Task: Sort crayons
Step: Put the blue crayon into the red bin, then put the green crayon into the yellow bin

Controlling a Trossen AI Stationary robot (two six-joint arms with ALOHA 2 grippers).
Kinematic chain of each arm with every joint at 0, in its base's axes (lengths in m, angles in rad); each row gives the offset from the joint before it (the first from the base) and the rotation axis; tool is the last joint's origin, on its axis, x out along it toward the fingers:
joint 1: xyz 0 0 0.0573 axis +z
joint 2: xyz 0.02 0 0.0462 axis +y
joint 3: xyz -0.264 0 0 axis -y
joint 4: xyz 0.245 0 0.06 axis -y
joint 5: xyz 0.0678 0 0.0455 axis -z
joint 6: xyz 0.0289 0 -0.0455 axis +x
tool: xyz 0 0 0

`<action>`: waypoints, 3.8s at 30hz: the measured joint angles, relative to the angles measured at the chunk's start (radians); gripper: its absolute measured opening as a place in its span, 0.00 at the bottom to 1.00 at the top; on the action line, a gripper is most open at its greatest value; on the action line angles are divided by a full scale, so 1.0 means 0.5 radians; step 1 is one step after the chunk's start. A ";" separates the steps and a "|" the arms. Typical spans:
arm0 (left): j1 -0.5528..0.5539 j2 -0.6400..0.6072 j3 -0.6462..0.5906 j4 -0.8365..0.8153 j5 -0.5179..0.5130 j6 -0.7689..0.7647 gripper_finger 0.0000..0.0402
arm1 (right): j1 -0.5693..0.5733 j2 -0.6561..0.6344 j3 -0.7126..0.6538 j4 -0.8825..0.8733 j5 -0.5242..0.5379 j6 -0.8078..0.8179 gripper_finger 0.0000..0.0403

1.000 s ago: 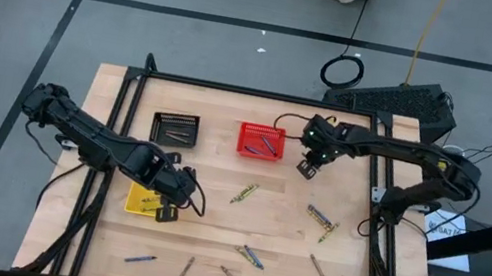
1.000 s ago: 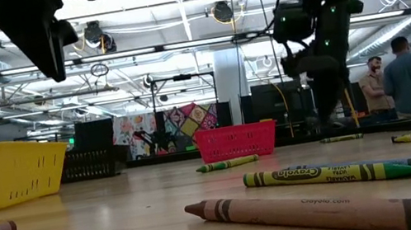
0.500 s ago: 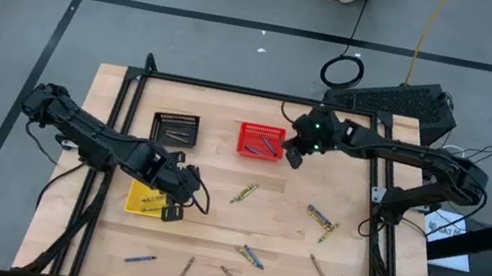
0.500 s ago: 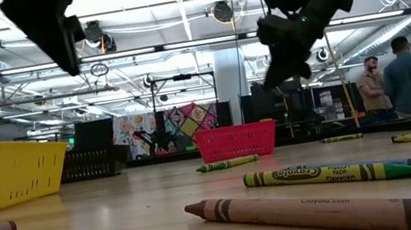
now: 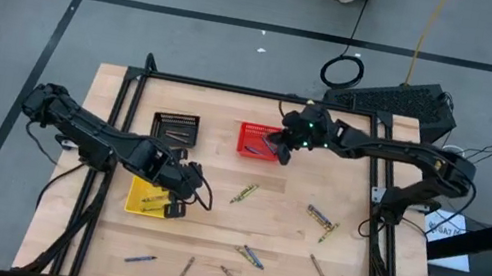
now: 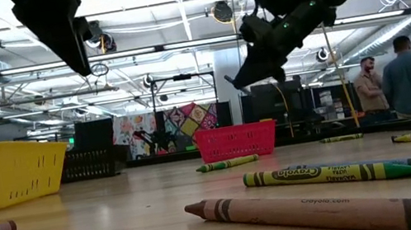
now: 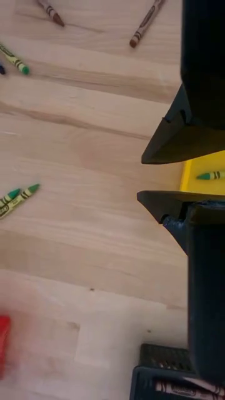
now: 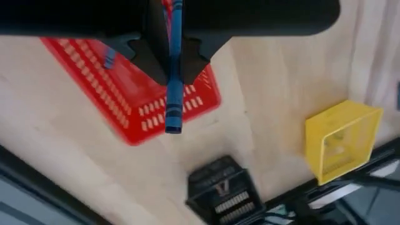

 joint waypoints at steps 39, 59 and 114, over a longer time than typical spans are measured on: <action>0.007 0.263 0.000 0.259 0.013 -0.141 0.20 | -0.005 0.369 0.001 0.127 -0.024 -0.458 0.19; -0.159 0.278 0.000 0.293 0.291 -0.538 0.20 | 0.051 -0.407 0.001 -0.230 -0.033 -0.253 0.20; 0.070 1.213 0.716 0.797 0.614 0.850 0.20 | -0.063 -1.024 0.000 -0.683 0.036 0.118 0.20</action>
